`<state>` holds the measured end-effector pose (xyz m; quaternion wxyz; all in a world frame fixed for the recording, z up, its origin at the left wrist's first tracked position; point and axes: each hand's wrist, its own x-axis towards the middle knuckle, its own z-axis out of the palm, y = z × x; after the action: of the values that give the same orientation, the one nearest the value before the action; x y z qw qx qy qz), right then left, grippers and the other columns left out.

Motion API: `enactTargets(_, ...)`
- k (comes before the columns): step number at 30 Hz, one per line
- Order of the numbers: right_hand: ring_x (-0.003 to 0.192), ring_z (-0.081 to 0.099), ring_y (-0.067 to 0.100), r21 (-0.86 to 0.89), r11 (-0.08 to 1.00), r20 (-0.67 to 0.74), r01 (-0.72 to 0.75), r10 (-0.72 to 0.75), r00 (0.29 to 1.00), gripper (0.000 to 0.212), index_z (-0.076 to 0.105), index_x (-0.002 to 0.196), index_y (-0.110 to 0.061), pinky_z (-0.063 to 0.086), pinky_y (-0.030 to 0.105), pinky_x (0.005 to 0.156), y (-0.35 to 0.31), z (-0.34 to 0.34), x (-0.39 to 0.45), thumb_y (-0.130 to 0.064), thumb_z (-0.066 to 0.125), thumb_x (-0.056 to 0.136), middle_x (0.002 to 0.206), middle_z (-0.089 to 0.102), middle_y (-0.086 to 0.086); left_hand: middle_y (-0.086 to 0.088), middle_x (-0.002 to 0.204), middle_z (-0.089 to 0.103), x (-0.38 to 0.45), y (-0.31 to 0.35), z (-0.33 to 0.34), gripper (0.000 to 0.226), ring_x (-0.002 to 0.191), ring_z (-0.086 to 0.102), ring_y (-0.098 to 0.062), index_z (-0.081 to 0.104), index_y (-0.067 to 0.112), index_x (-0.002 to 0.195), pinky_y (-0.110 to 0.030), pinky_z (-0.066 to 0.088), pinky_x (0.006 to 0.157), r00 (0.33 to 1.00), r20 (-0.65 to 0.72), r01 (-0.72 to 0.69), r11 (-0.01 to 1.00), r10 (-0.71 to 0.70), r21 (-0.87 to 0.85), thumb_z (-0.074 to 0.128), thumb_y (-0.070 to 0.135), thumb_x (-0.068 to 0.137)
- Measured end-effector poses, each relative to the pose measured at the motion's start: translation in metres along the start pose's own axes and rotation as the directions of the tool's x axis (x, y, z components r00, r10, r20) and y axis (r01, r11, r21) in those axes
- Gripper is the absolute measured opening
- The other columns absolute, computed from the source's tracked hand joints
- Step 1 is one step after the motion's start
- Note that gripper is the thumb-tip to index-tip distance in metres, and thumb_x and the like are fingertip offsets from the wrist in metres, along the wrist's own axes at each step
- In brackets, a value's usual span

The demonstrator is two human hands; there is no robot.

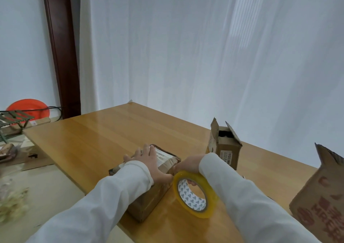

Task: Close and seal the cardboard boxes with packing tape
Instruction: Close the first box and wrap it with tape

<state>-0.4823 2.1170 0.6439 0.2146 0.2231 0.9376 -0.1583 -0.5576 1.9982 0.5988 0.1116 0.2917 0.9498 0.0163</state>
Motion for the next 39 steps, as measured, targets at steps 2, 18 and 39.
enactTargets(2,0.059,0.037,0.010,0.033,0.999,0.002,-0.015,0.014,1.000,0.035,0.060,0.109,-0.007,0.031,0.020,0.053,0.004,0.001,0.005,-0.035,0.043,0.099,0.092,0.050,0.006,-0.004,0.159,-0.014,0.004,0.000,-0.003,0.120,0.146,-0.003,-0.030,-0.012,0.015,0.150,-0.058,0.014,0.113,0.999,0.035,0.008,1.000,-0.008,0.023,0.050,0.079,0.071)
enactTargets(18,0.076,0.058,0.015,0.519,0.853,0.024,-0.058,0.053,0.998,0.050,0.053,0.119,-0.009,0.048,0.029,0.075,0.021,-0.034,-0.040,-0.052,0.048,0.094,0.096,0.065,0.005,-0.010,0.104,0.068,0.020,-0.028,-0.030,0.097,0.096,0.063,-0.027,0.065,0.011,0.109,-0.037,0.047,0.096,0.963,0.264,0.176,0.618,0.054,-0.766,0.078,0.054,0.023)
enactTargets(39,0.066,0.067,0.017,0.744,0.662,0.231,-0.090,-0.128,0.965,0.045,0.063,0.111,-0.005,0.057,0.028,0.066,0.039,-0.003,0.011,-0.045,0.058,0.090,0.075,0.070,0.008,0.003,0.148,0.036,0.022,-0.013,-0.028,0.100,0.125,0.046,-0.029,0.017,0.034,0.147,-0.044,0.044,0.099,0.995,-0.062,-0.089,0.944,0.072,-0.319,0.049,0.083,0.066)
